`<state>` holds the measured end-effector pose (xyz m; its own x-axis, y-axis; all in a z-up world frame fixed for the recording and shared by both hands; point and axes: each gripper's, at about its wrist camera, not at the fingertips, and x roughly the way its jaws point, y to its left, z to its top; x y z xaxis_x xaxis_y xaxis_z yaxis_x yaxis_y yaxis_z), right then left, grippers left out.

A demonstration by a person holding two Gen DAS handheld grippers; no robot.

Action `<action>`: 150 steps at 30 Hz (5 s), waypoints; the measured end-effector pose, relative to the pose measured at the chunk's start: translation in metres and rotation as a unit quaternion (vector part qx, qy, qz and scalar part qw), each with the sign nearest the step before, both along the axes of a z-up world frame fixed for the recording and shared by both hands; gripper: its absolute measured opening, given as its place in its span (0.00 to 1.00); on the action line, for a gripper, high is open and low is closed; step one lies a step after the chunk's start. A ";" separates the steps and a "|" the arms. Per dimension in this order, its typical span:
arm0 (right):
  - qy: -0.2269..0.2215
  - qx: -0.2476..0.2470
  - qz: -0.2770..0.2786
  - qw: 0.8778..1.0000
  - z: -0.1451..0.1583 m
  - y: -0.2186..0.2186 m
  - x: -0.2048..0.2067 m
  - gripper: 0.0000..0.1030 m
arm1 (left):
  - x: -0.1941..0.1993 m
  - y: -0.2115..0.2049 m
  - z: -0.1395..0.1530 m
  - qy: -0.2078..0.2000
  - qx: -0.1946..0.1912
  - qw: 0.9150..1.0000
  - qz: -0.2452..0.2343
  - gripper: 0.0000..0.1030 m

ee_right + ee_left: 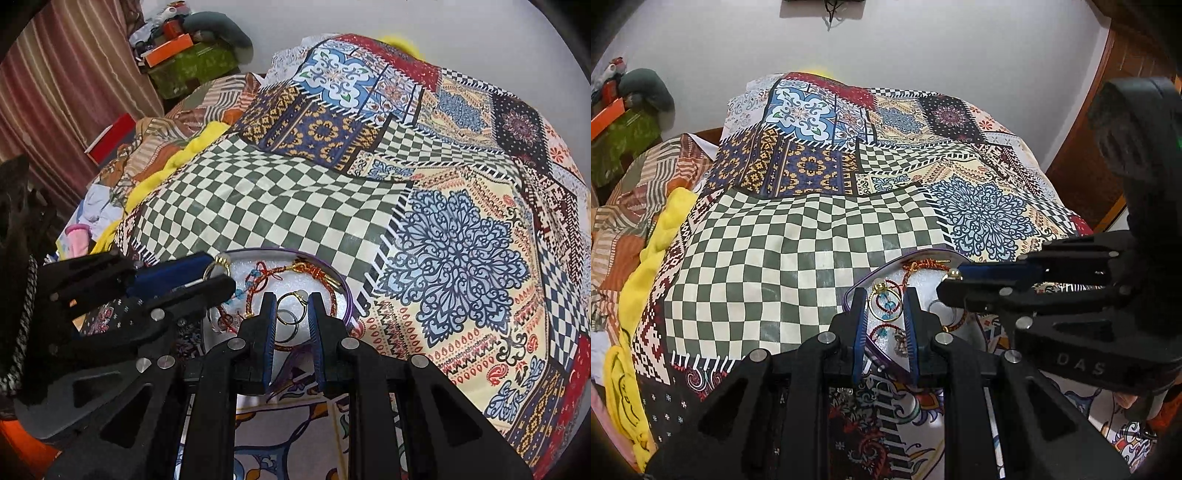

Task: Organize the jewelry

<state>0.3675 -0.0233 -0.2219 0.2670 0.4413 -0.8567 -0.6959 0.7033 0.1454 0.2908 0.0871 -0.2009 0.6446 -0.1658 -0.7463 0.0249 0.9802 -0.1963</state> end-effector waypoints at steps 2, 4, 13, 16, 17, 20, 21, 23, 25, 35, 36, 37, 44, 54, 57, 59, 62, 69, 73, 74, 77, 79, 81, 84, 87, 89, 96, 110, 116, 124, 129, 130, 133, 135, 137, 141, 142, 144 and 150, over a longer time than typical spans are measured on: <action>0.000 -0.001 -0.001 1.000 -0.001 0.000 0.000 0.15 | 0.000 0.000 0.000 0.001 0.005 1.000 0.001 0.17; -0.008 0.001 -0.004 1.000 0.000 -0.001 0.000 0.15 | -0.001 0.000 0.001 0.000 0.006 1.000 0.003 0.17; 0.005 0.039 -0.016 0.999 0.017 -0.015 -0.001 0.31 | -0.021 0.004 0.029 -0.026 0.028 0.999 0.003 0.21; -0.018 0.046 -0.020 0.999 0.030 -0.023 -0.009 0.32 | -0.031 0.013 0.045 -0.047 0.036 0.998 0.016 0.29; -0.024 0.048 -0.022 0.998 0.033 -0.025 -0.011 0.32 | -0.034 0.015 0.049 -0.050 0.037 0.998 0.019 0.29; -0.049 0.053 -0.029 0.997 0.045 -0.039 -0.019 0.32 | -0.040 0.025 0.053 -0.050 0.035 0.998 0.023 0.29; -0.056 0.053 -0.032 0.997 0.048 -0.042 -0.021 0.32 | -0.041 0.028 0.051 -0.044 0.035 0.998 0.023 0.29; -0.076 0.046 -0.039 0.995 0.052 -0.052 -0.025 0.32 | -0.044 0.030 0.043 -0.031 0.038 0.999 0.022 0.29; -0.092 0.037 -0.044 0.994 0.053 -0.061 -0.029 0.32 | -0.046 0.030 0.033 -0.016 0.043 0.999 0.019 0.29; -0.094 -0.012 -0.071 0.993 0.029 -0.109 -0.047 0.32 | -0.067 0.019 -0.008 0.034 0.044 0.998 0.004 0.29; -0.086 -0.012 -0.069 0.994 0.025 -0.112 -0.051 0.32 | -0.070 0.018 -0.010 0.035 0.045 0.998 0.002 0.29; -0.082 -0.014 -0.066 0.994 0.022 -0.114 -0.055 0.32 | -0.073 0.017 -0.011 0.037 0.044 0.998 0.001 0.29; -0.064 -0.023 -0.048 0.997 0.003 -0.120 -0.070 0.32 | -0.089 0.009 -0.019 0.049 0.046 0.998 -0.008 0.29; -0.081 -0.042 -0.023 0.996 -0.005 -0.114 -0.084 0.15 | -0.085 0.007 -0.027 0.047 0.046 0.998 -0.006 0.29; -0.090 -0.052 -0.017 0.994 -0.006 -0.109 -0.088 0.10 | -0.080 0.008 -0.028 0.047 0.040 0.998 -0.007 0.29; -0.090 -0.050 -0.019 0.995 -0.005 -0.110 -0.088 0.10 | -0.077 0.008 -0.028 0.046 0.037 0.998 -0.009 0.29; -0.081 -0.038 -0.027 0.996 -0.004 -0.114 -0.085 0.10 | -0.072 0.008 -0.030 0.046 0.038 0.998 -0.010 0.27; -0.069 -0.018 -0.040 0.997 -0.003 -0.120 -0.080 0.10 | -0.056 0.006 -0.036 0.052 0.039 0.998 -0.011 0.20; -0.066 -0.013 -0.041 0.997 -0.003 -0.121 -0.080 0.10 | -0.047 0.008 -0.037 0.053 0.041 0.998 -0.005 0.20; -0.065 -0.011 -0.041 0.997 -0.003 -0.121 -0.080 0.10 | -0.045 0.010 -0.037 0.053 0.038 0.998 -0.004 0.20; -0.065 -0.010 -0.041 0.997 -0.003 -0.121 -0.080 0.10 | -0.043 0.012 -0.033 0.046 0.032 0.998 0.007 0.20; -0.066 -0.011 -0.040 0.997 -0.003 -0.121 -0.080 0.10 | -0.041 0.012 -0.032 0.044 0.030 0.999 0.004 0.20; -0.067 -0.012 -0.040 0.997 -0.003 -0.121 -0.080 0.10 | -0.038 0.010 -0.034 0.047 0.034 0.998 0.005 0.20; -0.070 -0.014 -0.041 0.997 -0.002 -0.120 -0.080 0.10 | -0.034 0.011 -0.041 0.057 0.036 0.998 0.015 0.15; -0.075 -0.015 -0.043 0.996 0.000 -0.120 -0.080 0.10 | -0.036 0.012 -0.041 0.055 0.028 0.998 0.017 0.08; -0.079 -0.014 -0.044 0.996 0.003 -0.118 -0.079 0.10 | -0.040 0.011 -0.040 0.053 0.027 0.998 0.015 0.08; -0.095 0.003 -0.040 0.995 0.018 -0.108 -0.075 0.10 | -0.056 0.011 -0.021 0.029 0.033 0.999 0.015 0.08; -0.117 0.044 -0.022 0.992 0.045 -0.074 -0.064 0.10 | -0.067 0.011 0.039 -0.046 0.058 0.997 0.017 0.08; -0.129 0.055 -0.013 0.990 0.058 -0.058 -0.058 0.10 | -0.064 0.007 0.049 -0.061 0.055 0.997 0.012 0.08; -0.129 0.066 -0.001 0.989 0.070 -0.032 -0.042 0.10 | -0.047 0.000 0.058 -0.077 0.048 0.996 0.003 0.08; -0.117 0.057 0.006 0.992 0.062 -0.020 -0.033 0.10 | -0.030 -0.006 0.051 -0.068 0.046 0.997 -0.007 0.08; -0.115 0.054 0.006 0.992 0.059 -0.017 -0.031 0.10 | -0.027 -0.007 0.049 -0.066 0.047 0.997 -0.008 0.08; -0.104 0.044 0.007 0.994 0.049 -0.012 -0.026 0.10 | -0.018 -0.011 0.039 -0.056 0.053 0.997 -0.012 0.08; -0.097 0.039 0.004 0.995 0.041 -0.011 -0.023 0.10 | -0.013 -0.012 0.032 -0.047 0.051 0.998 -0.013 0.08; -0.088 0.033 0.000 0.996 0.034 -0.009 -0.019 0.10 | -0.009 -0.011 0.024 -0.037 0.048 0.998 -0.012 0.08; -0.074 0.014 -0.006 0.997 0.018 -0.007 -0.010 0.10 | -0.003 -0.010 0.011 -0.019 0.041 0.999 -0.011 0.08; -0.067 0.014 -0.007 0.998 0.015 -0.007 -0.009 0.10 | -0.002 -0.010 0.009 -0.018 0.041 0.999 -0.011 0.08; -0.055 0.014 -0.009 0.998 0.010 -0.008 -0.005 0.10 | -0.001 -0.011 0.005 -0.012 0.037 0.999 -0.013 0.08; -0.037 0.010 -0.006 0.999 0.002 -0.007 -0.002 0.10 | 0.003 -0.013 0.000 -0.003 0.032 0.999 -0.019 0.08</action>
